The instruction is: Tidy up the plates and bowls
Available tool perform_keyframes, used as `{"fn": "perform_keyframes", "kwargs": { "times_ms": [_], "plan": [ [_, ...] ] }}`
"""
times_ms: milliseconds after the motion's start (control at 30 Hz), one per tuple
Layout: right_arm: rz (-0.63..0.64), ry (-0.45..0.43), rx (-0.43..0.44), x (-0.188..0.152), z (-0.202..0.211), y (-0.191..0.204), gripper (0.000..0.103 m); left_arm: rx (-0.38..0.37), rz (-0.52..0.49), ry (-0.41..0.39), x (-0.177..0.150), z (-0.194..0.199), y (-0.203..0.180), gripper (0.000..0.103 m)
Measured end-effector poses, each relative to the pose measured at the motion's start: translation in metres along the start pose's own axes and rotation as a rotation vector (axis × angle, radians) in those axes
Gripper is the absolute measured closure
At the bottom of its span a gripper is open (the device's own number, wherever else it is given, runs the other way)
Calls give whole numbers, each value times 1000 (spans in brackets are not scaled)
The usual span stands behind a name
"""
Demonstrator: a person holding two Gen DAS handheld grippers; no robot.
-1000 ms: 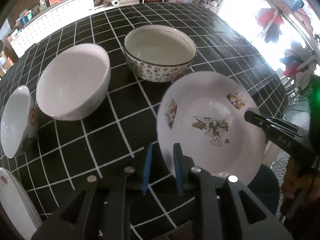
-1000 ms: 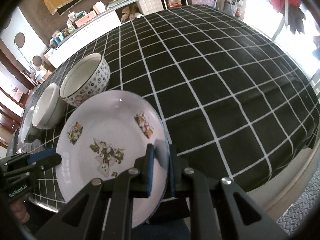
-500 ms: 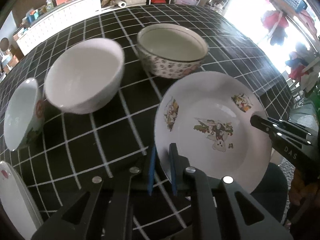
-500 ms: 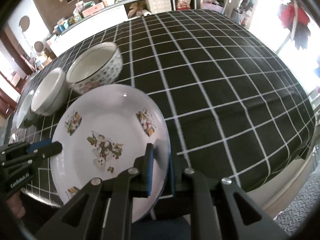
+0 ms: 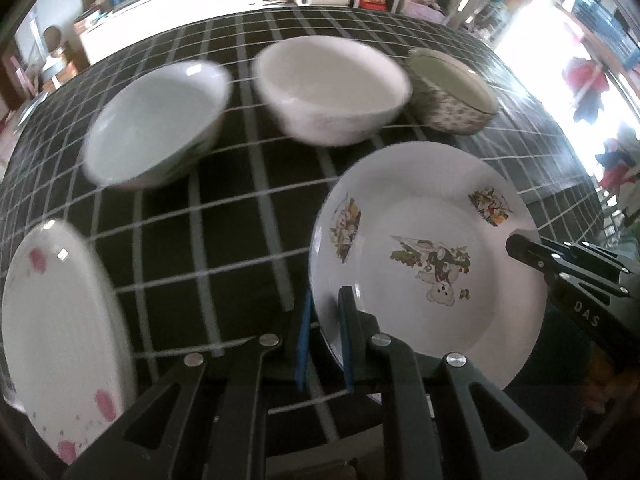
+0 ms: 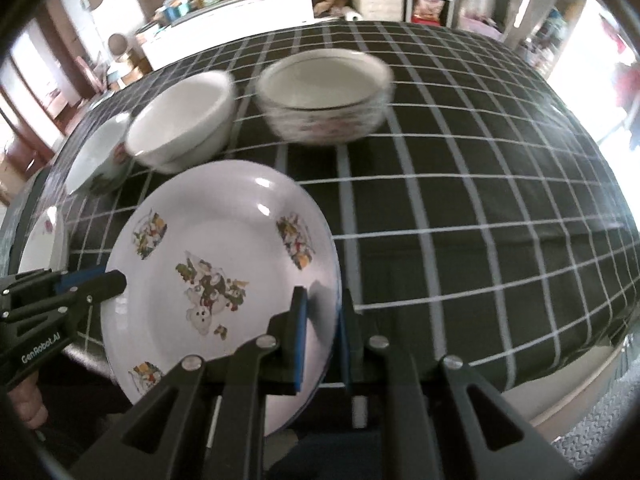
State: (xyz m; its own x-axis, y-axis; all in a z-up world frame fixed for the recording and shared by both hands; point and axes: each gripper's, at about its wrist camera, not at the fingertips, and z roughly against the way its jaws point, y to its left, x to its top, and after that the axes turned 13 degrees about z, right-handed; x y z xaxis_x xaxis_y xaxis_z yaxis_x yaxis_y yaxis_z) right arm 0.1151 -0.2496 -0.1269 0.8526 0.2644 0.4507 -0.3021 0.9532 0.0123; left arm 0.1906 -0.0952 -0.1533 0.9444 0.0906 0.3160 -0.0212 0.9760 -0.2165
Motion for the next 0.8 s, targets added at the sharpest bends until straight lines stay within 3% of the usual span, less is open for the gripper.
{"fn": "perform_keyframes", "kwargs": {
  "times_ms": [433, 800],
  "plan": [
    [79, 35, 20, 16, -23, 52, 83, -14, 93, -2, -12, 17, 65, 92],
    [68, 49, 11, 20, -21, 66, 82, 3, 59, -18, -14, 16, 67, 91]
  ]
}}
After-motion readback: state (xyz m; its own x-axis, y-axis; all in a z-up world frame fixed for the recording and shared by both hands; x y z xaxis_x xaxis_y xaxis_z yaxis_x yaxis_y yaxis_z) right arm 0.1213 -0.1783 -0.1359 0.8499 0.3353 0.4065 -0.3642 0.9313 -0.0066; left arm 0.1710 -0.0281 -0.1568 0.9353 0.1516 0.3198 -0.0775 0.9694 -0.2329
